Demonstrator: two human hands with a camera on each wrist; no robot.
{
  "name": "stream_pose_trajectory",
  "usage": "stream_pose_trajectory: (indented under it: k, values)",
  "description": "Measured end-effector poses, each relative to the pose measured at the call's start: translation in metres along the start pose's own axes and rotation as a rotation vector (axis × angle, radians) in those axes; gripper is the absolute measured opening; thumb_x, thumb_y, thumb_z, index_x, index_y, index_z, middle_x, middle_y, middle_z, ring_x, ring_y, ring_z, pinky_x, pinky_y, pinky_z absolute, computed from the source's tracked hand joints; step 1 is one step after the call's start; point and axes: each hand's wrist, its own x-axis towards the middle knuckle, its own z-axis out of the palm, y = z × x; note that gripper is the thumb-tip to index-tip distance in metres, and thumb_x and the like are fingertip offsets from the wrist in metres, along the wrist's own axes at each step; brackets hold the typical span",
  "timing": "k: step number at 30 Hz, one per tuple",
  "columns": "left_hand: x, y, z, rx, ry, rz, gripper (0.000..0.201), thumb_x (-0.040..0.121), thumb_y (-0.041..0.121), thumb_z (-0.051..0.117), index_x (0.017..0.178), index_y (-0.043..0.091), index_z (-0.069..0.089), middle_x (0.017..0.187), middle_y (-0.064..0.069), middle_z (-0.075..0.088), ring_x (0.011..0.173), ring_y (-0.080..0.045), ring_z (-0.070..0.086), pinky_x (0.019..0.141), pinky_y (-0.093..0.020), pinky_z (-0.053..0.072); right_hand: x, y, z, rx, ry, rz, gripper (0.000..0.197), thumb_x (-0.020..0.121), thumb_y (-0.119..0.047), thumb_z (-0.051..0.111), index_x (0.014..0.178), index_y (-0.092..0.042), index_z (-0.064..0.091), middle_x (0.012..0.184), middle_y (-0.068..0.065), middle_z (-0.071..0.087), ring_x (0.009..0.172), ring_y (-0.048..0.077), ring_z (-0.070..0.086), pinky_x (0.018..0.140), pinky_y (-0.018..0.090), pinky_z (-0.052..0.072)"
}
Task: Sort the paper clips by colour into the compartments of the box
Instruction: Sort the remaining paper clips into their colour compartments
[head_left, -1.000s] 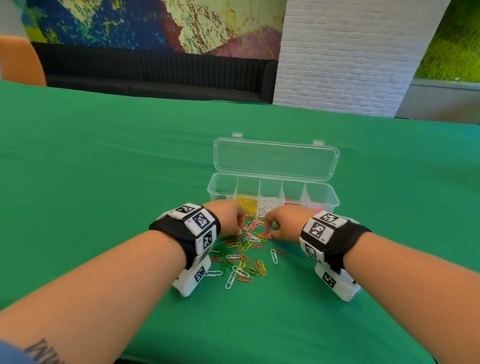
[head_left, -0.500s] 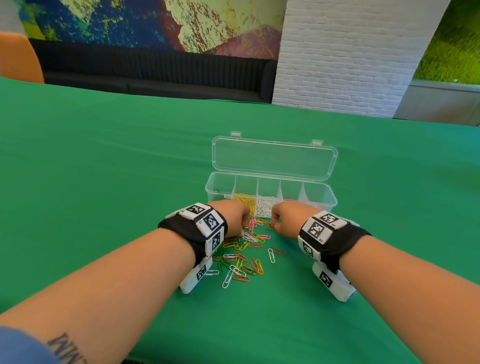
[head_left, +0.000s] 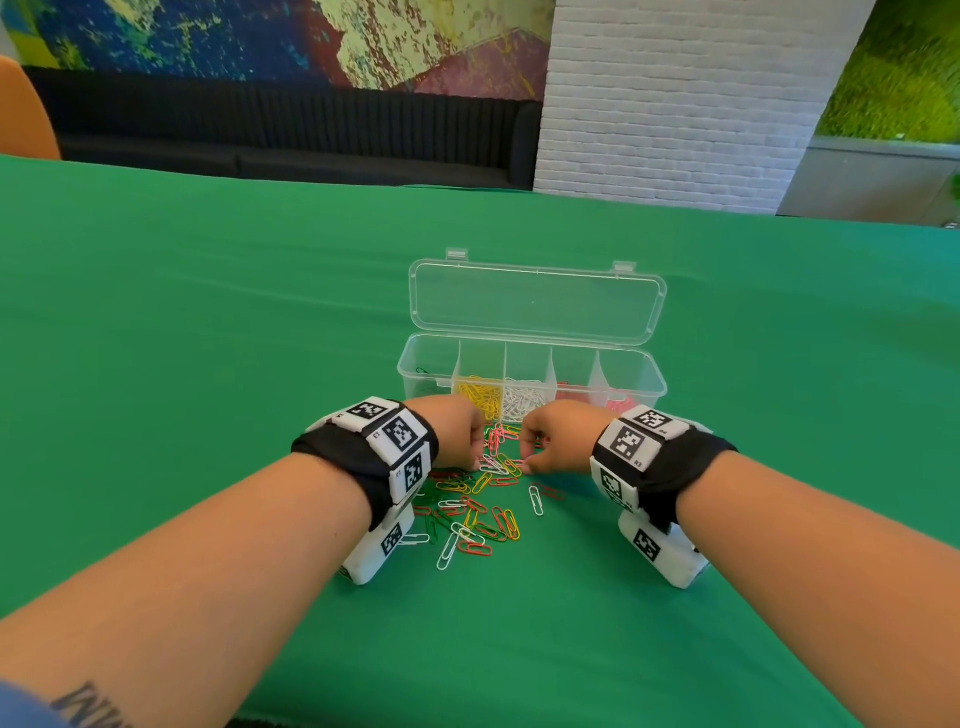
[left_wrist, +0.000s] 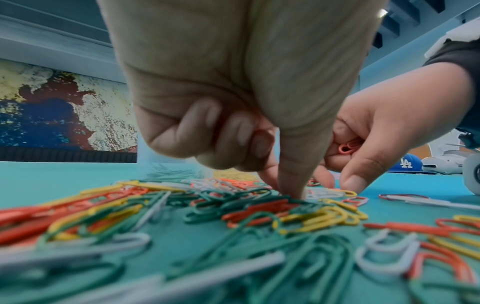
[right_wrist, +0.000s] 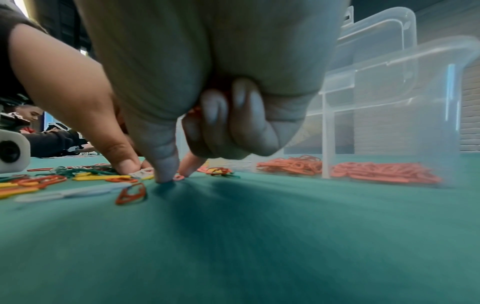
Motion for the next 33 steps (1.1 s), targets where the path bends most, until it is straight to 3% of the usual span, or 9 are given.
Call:
stream_pose_trajectory:
  k: [5, 7, 12, 14, 17, 21, 25, 27, 33]
  values:
    - [-0.003, 0.002, -0.001, -0.006, -0.034, -0.008, 0.02, 0.089, 0.025, 0.062, 0.105, 0.014, 0.066, 0.095, 0.002, 0.061, 0.083, -0.01, 0.051, 0.071, -0.022, 0.04, -0.001, -0.002, 0.0, 0.013, -0.034, -0.006, 0.004, 0.085, -0.021, 0.061, 0.084, -0.019, 0.064, 0.08, -0.006, 0.059, 0.076, 0.011, 0.052, 0.055, 0.018, 0.037]
    - [-0.005, 0.002, -0.003, -0.012, -0.031, -0.006, 0.021, 0.089, 0.027, 0.063, 0.104, 0.014, 0.067, 0.094, 0.002, 0.062, 0.081, -0.01, 0.052, 0.068, -0.021, 0.04, 0.0, -0.002, -0.002, 0.014, -0.057, -0.008, 0.01, 0.085, -0.017, 0.06, 0.076, -0.019, 0.06, 0.073, -0.006, 0.056, 0.071, 0.009, 0.051, 0.052, 0.014, 0.035]
    - [-0.014, 0.0, -0.006, -0.031, -0.001, -0.003, 0.02, 0.087, 0.029, 0.064, 0.101, 0.015, 0.067, 0.099, 0.0, 0.064, 0.08, -0.01, 0.049, 0.064, -0.02, 0.036, -0.001, -0.004, 0.0, -0.018, -0.065, 0.005, 0.02, 0.082, -0.015, 0.059, 0.064, -0.021, 0.052, 0.073, -0.001, 0.056, 0.073, 0.014, 0.051, 0.065, 0.023, 0.042]
    - [-0.018, -0.002, -0.005, -0.049, 0.005, 0.006, 0.013, 0.087, 0.03, 0.064, 0.095, 0.018, 0.065, 0.09, 0.001, 0.061, 0.076, -0.01, 0.049, 0.055, -0.02, 0.034, -0.003, -0.005, 0.001, -0.045, -0.067, -0.002, 0.026, 0.083, -0.016, 0.058, 0.06, -0.022, 0.046, 0.065, -0.003, 0.05, 0.072, 0.016, 0.049, 0.067, 0.023, 0.039]
    - [-0.027, -0.004, -0.003, -0.096, 0.01, 0.01, 0.009, 0.09, 0.027, 0.057, 0.087, 0.02, 0.054, 0.079, 0.005, 0.055, 0.067, -0.009, 0.047, 0.052, -0.017, 0.034, -0.006, -0.006, 0.0, -0.022, -0.061, -0.016, 0.03, 0.085, -0.018, 0.057, 0.059, -0.022, 0.043, 0.06, -0.006, 0.043, 0.068, 0.016, 0.045, 0.066, 0.024, 0.04]
    - [-0.038, -0.006, -0.011, -0.167, 0.012, 0.001, 0.011, 0.088, 0.023, 0.051, 0.079, 0.02, 0.046, 0.076, 0.003, 0.049, 0.067, -0.014, 0.042, 0.057, -0.023, 0.035, -0.013, -0.005, -0.004, 0.031, 0.031, -0.033, 0.029, 0.087, -0.018, 0.052, 0.061, -0.02, 0.039, 0.064, 0.0, 0.044, 0.062, 0.015, 0.039, 0.055, 0.023, 0.034]
    - [-0.046, -0.01, -0.015, -0.404, -0.006, -0.046, 0.018, 0.086, 0.019, 0.054, 0.072, 0.021, 0.043, 0.071, 0.002, 0.051, 0.062, -0.014, 0.043, 0.06, -0.024, 0.038, -0.021, 0.005, -0.013, 0.287, 0.002, 0.075, 0.021, 0.09, -0.023, 0.045, 0.069, -0.018, 0.046, 0.058, -0.003, 0.045, 0.05, 0.012, 0.041, 0.049, 0.019, 0.037]
    - [-0.046, -0.007, -0.015, -0.605, -0.02, -0.074, 0.019, 0.086, 0.01, 0.055, 0.072, 0.018, 0.045, 0.067, 0.0, 0.053, 0.055, -0.012, 0.043, 0.052, -0.021, 0.037, -0.024, 0.011, -0.018, 0.487, -0.047, 0.128, 0.022, 0.09, -0.019, 0.043, 0.069, -0.016, 0.047, 0.057, -0.001, 0.043, 0.047, 0.014, 0.037, 0.048, 0.021, 0.035]
    - [-0.037, 0.011, -0.02, -1.014, -0.072, -0.104, 0.02, 0.09, -0.007, 0.042, 0.087, 0.012, 0.048, 0.068, -0.006, 0.055, 0.049, -0.008, 0.048, 0.041, -0.014, 0.038, -0.03, 0.034, -0.042, 0.838, -0.042, 0.233, 0.025, 0.084, -0.003, 0.041, 0.06, -0.011, 0.044, 0.054, 0.004, 0.037, 0.039, 0.011, 0.027, 0.038, 0.014, 0.024]
